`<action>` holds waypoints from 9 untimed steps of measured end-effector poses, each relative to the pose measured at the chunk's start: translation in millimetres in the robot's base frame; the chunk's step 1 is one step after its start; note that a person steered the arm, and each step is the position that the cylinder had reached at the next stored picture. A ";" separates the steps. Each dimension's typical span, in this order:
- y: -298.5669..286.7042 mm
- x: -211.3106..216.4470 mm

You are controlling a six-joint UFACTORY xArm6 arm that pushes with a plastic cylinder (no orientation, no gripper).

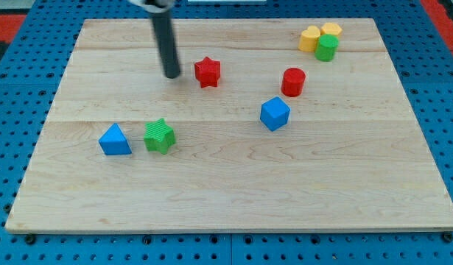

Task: Move green star closer to the red star

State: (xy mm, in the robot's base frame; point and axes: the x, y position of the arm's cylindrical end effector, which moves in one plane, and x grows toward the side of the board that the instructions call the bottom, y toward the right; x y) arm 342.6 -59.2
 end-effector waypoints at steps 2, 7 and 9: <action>22.1 28.4; 34.3 153.1; -28.8 183.8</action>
State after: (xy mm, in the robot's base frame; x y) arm 526.4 -88.0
